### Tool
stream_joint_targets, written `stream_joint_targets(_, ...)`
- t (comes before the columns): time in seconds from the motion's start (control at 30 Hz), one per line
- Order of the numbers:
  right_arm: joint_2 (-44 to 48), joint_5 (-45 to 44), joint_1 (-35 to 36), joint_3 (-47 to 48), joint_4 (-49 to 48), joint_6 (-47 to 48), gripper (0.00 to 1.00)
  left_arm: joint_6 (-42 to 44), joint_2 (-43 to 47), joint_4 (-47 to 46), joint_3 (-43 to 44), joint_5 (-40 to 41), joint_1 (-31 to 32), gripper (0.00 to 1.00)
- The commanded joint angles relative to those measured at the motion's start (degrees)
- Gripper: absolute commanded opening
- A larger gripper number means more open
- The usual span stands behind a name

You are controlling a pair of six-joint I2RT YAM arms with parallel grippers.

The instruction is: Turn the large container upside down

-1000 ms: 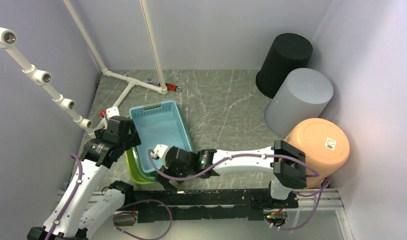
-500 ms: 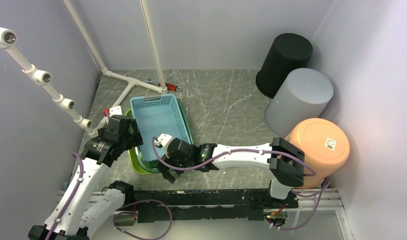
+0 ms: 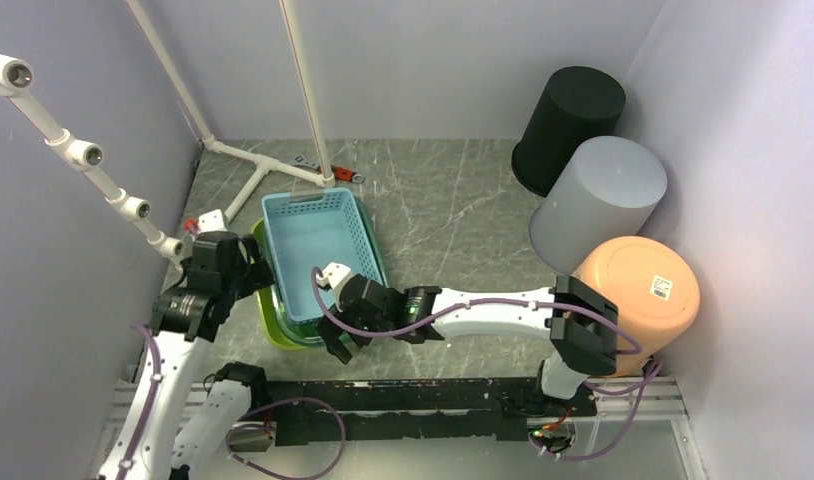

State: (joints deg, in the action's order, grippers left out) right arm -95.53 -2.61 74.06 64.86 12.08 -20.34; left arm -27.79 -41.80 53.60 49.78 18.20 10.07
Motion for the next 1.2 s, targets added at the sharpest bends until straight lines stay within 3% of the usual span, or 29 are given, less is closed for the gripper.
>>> stream_joint_targets(0.0, 4.72, -1.83, 0.03, 1.02, -3.19, -3.44, 1.0, 0.38, 5.59, -4.09, -0.31, -0.95, -3.06, 0.94)
stream_joint_targets(0.27, 10.86, -1.47, -0.03, -2.35, -9.37, -7.2, 1.0, 2.74, 5.83, -6.26, -0.8, -7.7, -3.38, 0.94)
stream_joint_targets(0.43, 15.2, -14.21, 0.02, -3.63, -9.11, -13.49, 1.0, 4.37, 5.18, -8.38, -0.89, -14.53, -3.47, 0.94)
stream_joint_targets(0.53, 15.79, -22.98, -0.63, -2.24, -4.67, -22.16, 1.0, 5.16, 5.99, -9.64, -1.35, -17.6, -3.45, 0.94)
stream_joint_targets(0.67, 15.9, -21.22, -3.01, -2.66, -7.31, -27.23, 1.0, 6.05, 6.05, -12.71, -3.42, -23.23, -3.43, 0.94)
stream_joint_targets(0.8, 15.36, -24.22, -6.47, 0.6, -1.86, -40.0, 0.99, 6.9, 1.46, -11.26, -1.91, -27.08, -3.45, 0.88)
stream_joint_targets(0.9, 16.32, -24.67, -8.55, -1.78, -3.28, -51.69, 0.98, 6.69, -1.69, -10.87, -1.92, -27.22, -3.47, 0.83)
stream_joint_targets(0.97, 17.73, -23.28, -8.72, -6.57, -7.69, -59.57, 0.96, 6.33, -3.54, -11.8, -2.05, -28.01, -3.47, 0.77)
stream_joint_targets(1.07, 19.3, -19.08, -8.51, -14.71, -20.93, -62.23, 0.96, 6.84, -5.39, -10.3, -0.78, -27.44, -3.54, 0.67)
stream_joint_targets(1.17, 18.47, -17.81, -8.42, -16.28, -20.55, -65.05, 0.93, 6.61, -5.93, -11.59, -1.9, -27.32, -3.56, 0.62)
